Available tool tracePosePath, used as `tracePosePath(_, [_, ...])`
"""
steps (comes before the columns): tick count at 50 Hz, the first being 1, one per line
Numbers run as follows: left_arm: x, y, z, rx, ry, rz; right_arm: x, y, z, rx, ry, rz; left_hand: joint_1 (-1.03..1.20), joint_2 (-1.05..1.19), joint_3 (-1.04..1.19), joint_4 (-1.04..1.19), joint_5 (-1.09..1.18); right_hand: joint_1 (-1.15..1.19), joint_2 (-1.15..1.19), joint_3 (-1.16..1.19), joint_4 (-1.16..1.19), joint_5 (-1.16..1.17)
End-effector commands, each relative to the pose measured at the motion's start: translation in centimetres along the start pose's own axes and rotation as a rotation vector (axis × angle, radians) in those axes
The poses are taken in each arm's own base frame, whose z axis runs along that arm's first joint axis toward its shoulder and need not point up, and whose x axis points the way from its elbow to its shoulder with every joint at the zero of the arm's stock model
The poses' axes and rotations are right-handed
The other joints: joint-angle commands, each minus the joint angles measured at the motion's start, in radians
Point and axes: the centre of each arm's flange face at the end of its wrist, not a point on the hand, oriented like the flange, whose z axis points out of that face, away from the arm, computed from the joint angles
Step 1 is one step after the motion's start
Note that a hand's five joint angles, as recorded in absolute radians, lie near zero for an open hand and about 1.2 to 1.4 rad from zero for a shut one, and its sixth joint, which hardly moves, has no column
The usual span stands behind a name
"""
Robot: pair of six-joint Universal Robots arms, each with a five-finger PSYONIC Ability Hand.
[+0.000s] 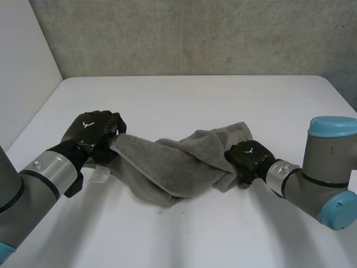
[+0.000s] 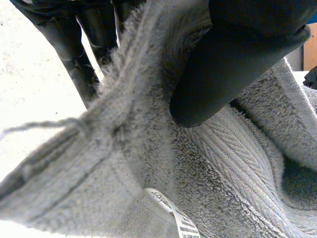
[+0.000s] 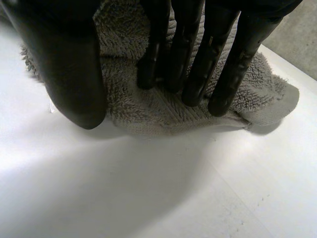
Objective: Fold the towel.
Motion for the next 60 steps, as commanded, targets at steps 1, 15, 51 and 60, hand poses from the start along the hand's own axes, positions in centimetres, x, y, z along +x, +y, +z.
tracePosePath(1, [0.0, 0.0, 0.0, 0.004, 0.000, 0.001, 0.2, 0.1, 0.6, 0.001, 0.004, -0.003, 0.197, 0.178, 0.180, 0.178, 0.192, 0.148, 0.147, 0.151, 0.151, 0.153])
tracePosePath(15, [0.0, 0.0, 0.1, 0.006, 0.000, 0.002, 0.9, -0.4, 1.1, 0.019, 0.023, -0.015, 0.197, 0.178, 0.180, 0.178, 0.192, 0.588, 0.586, 0.590, 0.590, 0.592])
tracePosePath(51, [0.8, -12.8, -7.3, 0.216, -0.099, 0.326, 12.4, -18.3, -19.4, 0.101, 0.406, -0.253, 0.197, 0.178, 0.180, 0.178, 0.192, 0.588, 0.586, 0.590, 0.590, 0.592])
tracePosePath(60, [0.0, -8.7, -3.8, 0.026, -0.075, 0.347, 10.7, -15.7, -17.5, 0.016, 0.305, -0.249, 0.197, 0.178, 0.180, 0.178, 0.192, 0.588, 0.586, 0.590, 0.590, 0.592])
